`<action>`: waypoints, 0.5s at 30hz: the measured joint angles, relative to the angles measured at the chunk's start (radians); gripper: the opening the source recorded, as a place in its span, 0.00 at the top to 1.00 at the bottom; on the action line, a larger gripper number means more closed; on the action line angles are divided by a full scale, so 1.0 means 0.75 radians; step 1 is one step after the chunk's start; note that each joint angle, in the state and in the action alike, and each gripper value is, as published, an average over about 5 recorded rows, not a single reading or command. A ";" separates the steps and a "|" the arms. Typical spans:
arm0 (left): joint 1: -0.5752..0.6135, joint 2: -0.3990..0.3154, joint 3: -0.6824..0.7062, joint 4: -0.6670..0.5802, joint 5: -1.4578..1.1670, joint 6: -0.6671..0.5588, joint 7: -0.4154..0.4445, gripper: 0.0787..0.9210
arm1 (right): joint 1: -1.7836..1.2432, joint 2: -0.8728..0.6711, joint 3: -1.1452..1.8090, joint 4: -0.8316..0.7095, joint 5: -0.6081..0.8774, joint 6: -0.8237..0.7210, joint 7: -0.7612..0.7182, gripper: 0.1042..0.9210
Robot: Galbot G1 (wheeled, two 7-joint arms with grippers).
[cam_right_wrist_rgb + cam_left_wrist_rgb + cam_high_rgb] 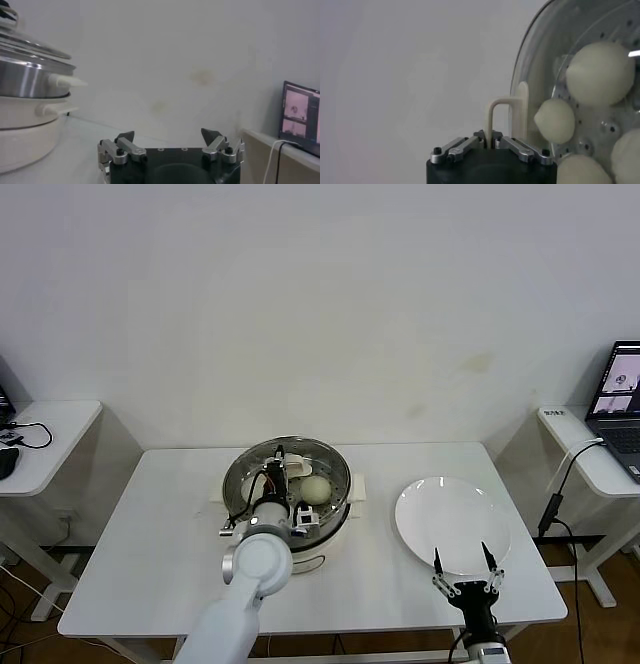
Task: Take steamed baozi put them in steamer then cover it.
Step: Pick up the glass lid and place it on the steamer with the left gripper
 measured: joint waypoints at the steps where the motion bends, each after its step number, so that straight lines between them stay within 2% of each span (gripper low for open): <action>1: -0.001 -0.005 0.000 0.005 0.005 -0.001 0.000 0.92 | 0.000 0.000 0.000 -0.001 0.000 0.000 0.000 0.12; 12: 0.013 -0.040 -0.004 0.022 0.053 -0.018 -0.010 0.91 | -0.001 -0.005 0.000 -0.006 0.000 0.006 0.000 0.12; 15: 0.021 -0.040 -0.004 0.013 0.066 -0.028 -0.015 0.86 | -0.001 -0.005 -0.002 -0.007 -0.001 0.007 0.000 0.12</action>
